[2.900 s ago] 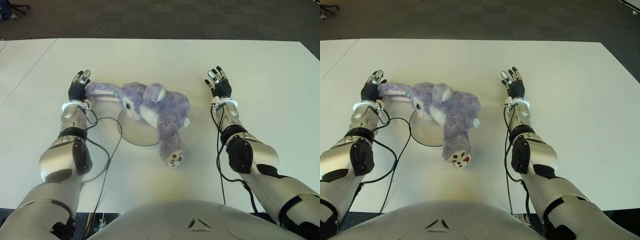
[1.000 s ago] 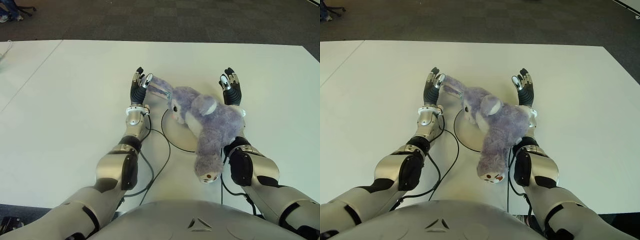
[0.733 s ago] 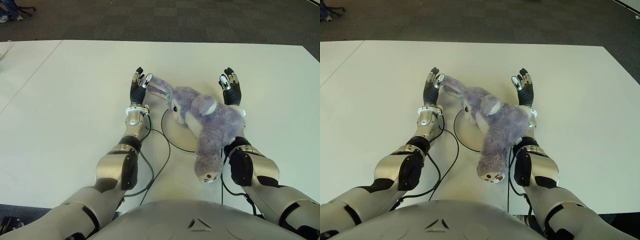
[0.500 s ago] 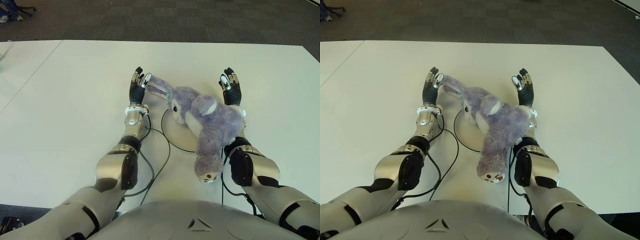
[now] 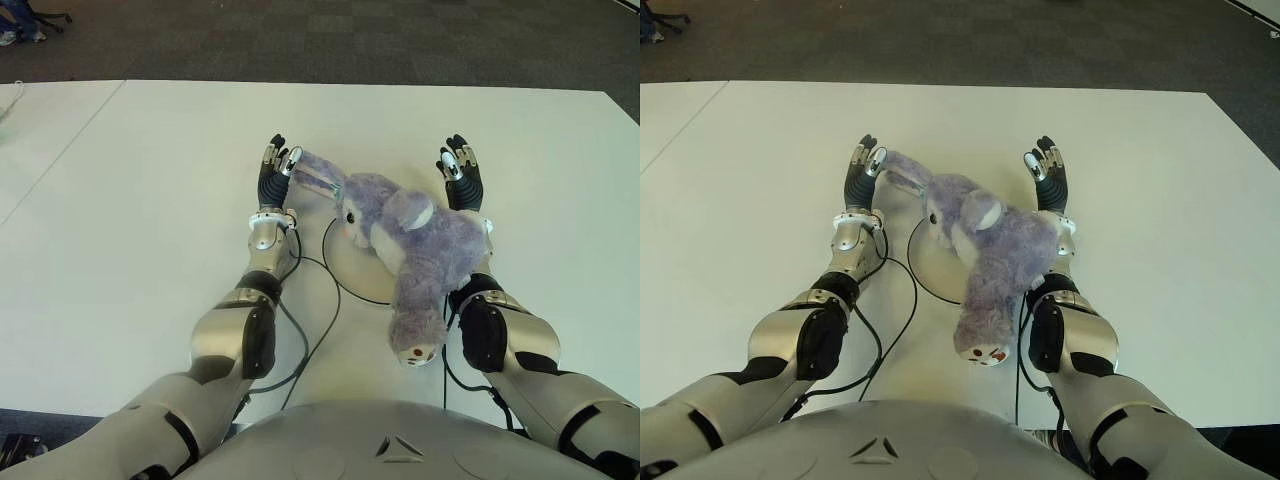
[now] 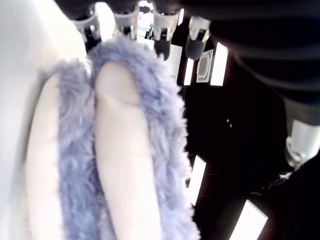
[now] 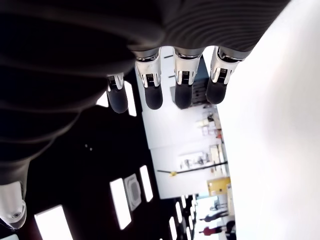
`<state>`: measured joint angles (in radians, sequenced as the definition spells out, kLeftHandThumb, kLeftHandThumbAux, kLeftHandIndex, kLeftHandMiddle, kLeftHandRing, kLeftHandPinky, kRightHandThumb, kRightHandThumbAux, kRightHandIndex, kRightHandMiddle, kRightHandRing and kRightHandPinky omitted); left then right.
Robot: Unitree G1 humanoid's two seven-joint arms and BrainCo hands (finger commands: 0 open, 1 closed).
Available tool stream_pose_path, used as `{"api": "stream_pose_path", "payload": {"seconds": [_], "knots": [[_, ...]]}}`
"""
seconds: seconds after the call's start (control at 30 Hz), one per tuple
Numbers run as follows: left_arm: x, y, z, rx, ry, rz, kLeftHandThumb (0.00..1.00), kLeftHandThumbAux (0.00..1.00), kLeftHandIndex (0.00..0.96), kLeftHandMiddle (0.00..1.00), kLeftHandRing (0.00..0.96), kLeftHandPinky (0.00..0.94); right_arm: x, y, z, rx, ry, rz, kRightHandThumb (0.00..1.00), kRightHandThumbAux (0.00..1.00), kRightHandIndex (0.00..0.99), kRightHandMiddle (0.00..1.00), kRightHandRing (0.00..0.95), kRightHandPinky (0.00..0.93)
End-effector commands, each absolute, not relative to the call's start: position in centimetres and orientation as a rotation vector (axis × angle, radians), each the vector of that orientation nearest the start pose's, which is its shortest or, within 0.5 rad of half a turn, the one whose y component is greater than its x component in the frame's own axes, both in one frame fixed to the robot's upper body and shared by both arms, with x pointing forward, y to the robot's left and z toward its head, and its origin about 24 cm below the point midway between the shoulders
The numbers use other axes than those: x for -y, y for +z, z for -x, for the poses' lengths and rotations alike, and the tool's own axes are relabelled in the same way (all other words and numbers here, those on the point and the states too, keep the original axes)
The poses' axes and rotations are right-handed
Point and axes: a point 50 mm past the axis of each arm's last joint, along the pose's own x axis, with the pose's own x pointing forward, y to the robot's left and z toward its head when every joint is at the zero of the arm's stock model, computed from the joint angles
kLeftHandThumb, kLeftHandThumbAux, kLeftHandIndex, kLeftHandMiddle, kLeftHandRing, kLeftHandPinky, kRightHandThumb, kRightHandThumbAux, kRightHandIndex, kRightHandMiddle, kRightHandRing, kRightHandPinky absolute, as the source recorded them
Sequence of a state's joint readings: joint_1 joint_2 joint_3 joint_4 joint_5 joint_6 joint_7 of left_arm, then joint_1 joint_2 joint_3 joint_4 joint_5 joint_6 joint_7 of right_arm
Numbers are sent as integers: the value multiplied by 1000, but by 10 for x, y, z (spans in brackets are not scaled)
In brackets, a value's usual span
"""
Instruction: Put the doll into the plate.
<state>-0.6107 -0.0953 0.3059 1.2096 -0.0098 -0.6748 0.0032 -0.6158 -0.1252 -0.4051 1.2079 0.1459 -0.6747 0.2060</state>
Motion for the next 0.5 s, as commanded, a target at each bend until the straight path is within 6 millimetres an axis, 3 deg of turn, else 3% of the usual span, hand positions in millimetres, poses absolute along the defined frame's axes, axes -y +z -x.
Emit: {"api": "stream_pose_path", "payload": {"seconds": [0.03,0.3,0.5], "knots": [[-132,-95,-232,-407,206,254,0,506,29,22,0,0,215,-90,-225,-330,-243,-230,0,545,102,94,68,57],[-130,-95,-233,-418,228,237,0,520,40,29,12,21,215,-91,-226,-357,-238,-190,0,560,107,101,75,69],[-130,-96,-233,-436,256,198,0,572,71,65,58,92,216,-90,-226,-359,-231,-176,0,576,122,111,86,82]]}}
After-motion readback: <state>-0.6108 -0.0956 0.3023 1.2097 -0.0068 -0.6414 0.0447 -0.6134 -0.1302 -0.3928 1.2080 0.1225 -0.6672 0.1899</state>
